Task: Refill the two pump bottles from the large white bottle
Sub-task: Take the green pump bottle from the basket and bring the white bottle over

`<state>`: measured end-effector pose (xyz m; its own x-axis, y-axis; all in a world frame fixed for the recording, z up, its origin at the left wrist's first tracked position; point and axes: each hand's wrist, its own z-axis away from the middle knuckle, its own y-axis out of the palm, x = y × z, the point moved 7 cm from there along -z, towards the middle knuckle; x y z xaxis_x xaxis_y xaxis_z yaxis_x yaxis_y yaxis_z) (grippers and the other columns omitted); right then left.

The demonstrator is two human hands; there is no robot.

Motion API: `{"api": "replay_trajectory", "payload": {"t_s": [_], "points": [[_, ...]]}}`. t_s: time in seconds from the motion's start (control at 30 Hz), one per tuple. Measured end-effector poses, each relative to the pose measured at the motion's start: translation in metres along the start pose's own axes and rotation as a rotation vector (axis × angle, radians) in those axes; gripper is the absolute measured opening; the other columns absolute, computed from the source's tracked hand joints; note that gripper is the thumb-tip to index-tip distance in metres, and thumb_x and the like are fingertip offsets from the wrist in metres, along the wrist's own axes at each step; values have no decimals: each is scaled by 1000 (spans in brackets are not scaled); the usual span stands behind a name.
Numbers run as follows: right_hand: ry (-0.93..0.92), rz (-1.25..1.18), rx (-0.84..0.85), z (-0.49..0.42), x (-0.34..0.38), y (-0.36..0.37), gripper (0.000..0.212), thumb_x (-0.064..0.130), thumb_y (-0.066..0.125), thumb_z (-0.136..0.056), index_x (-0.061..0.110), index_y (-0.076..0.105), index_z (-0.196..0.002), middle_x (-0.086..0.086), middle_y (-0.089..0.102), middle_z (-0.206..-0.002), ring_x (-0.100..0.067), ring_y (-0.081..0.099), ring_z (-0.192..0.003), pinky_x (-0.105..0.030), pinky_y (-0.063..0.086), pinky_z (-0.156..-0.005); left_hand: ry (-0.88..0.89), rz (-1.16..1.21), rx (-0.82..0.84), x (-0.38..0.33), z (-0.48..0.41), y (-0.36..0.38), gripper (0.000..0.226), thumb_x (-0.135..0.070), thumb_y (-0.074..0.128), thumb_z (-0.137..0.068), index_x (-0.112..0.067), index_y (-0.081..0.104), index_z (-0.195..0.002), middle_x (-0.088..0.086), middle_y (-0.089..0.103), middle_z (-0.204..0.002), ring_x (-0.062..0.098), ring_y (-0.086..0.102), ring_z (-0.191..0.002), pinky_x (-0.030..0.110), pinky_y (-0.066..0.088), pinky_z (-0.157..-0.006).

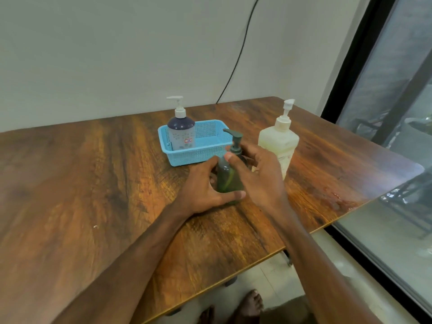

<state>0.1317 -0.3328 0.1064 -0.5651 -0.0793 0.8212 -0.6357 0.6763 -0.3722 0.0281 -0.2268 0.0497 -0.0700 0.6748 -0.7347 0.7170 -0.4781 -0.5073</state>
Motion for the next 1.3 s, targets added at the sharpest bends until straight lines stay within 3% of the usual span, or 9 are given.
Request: {"api": "replay_trajectory", "payload": {"t_s": [0.17,0.33,0.47,0.57,0.73,0.87,0.97,1.13,1.3], "points": [[2,14,-242,5,8,-9,40,41,89,-74,24,74,-107,15,74,-98,3,69,-92,-20,59,-81,29,-19,-38,-2,0,-4,68,-53,96,-69,-28,63,-123,-16,71,-111,2,67,-97,29,58,-75],[-48,23,-272,3,17,0,29,32,90,-74,20,76,-96,15,74,-88,6,68,-83,-9,52,-71,69,14,-20,-6,2,-11,64,-54,91,-68,-38,62,-123,-18,71,-116,7,69,-106,39,60,-82],[-67,-16,-302,5,13,-5,27,28,90,-75,18,75,-95,14,74,-89,3,70,-84,-11,53,-74,46,2,11,-6,0,-8,61,-49,96,-70,-23,71,-119,-12,74,-114,9,71,-103,44,61,-80],[-60,-35,-312,3,9,-10,28,28,90,-74,17,75,-95,13,75,-89,1,70,-83,-10,52,-73,50,-10,30,-10,-2,-7,61,-47,97,-70,-23,72,-120,-14,73,-116,7,69,-105,41,61,-79],[-76,-15,-148,-3,7,-7,30,27,86,-79,19,77,-106,14,76,-99,4,70,-92,-15,56,-82,-13,18,95,-6,-1,-9,55,-40,99,-71,-30,72,-118,-14,75,-116,8,70,-109,47,61,-91],[-89,-66,167,-10,3,-1,31,17,73,-93,18,72,-124,9,74,-119,-3,67,-114,-37,55,-101,-55,65,140,-5,1,-10,57,-31,99,-73,-30,70,-122,-13,76,-118,8,72,-111,50,60,-96],[-106,-90,261,-5,5,3,36,18,67,-97,20,65,-134,12,69,-128,-2,62,-121,-35,53,-104,-55,62,147,-6,0,-9,59,-32,99,-74,-33,67,-124,-13,75,-122,6,71,-113,49,60,-96],[-58,-120,-156,10,8,-17,52,40,90,-72,21,69,-115,12,72,-110,-2,68,-103,-22,59,-83,-94,30,173,-2,1,-5,57,-43,98,-72,-42,67,-120,-20,72,-120,2,68,-113,44,60,-99],[-49,-44,-269,6,15,-8,41,41,91,-70,21,74,-101,13,74,-93,-2,70,-88,-25,60,-77,-105,54,170,0,1,-6,53,-46,97,-71,-45,67,-114,-17,75,-119,5,69,-113,47,58,-100]]}}
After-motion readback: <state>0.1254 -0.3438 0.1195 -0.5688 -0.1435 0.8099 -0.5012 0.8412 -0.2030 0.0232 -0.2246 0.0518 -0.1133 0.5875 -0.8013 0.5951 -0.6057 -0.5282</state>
